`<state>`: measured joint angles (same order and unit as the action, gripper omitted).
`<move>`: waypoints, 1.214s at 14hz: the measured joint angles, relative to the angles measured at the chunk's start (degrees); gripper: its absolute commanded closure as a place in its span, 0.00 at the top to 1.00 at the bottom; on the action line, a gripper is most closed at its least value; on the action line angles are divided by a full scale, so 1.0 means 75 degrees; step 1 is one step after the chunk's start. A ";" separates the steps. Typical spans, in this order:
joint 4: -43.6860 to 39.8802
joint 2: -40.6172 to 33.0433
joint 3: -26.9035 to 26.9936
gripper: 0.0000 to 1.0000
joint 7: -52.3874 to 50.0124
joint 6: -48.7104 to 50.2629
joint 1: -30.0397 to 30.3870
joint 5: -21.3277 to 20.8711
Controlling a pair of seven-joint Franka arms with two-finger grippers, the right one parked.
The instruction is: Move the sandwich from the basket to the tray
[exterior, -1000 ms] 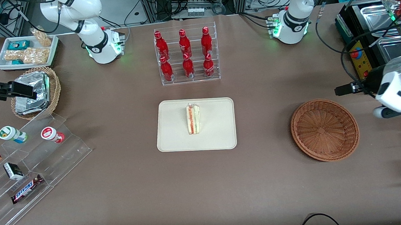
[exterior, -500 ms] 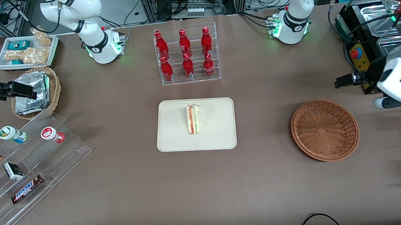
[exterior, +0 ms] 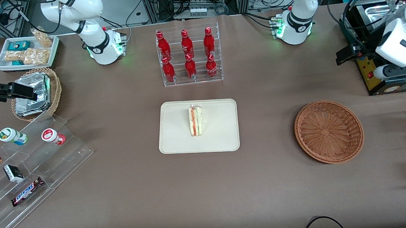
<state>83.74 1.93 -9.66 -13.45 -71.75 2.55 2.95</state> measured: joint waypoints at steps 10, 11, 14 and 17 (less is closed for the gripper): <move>0.0482 -0.0156 -0.0002 1.00 -0.0001 -0.0649 0.0007 0.0000; 0.0415 -0.0085 -0.0002 1.00 -0.0001 -0.0653 0.0008 0.0000; 0.0333 0.0017 -0.0002 1.00 -0.0001 -0.0653 0.0010 0.0000; 0.0316 0.0043 -0.0002 1.00 -0.0004 -0.0650 0.0029 0.0000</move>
<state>86.10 2.25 -9.67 -13.48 -76.62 2.77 2.94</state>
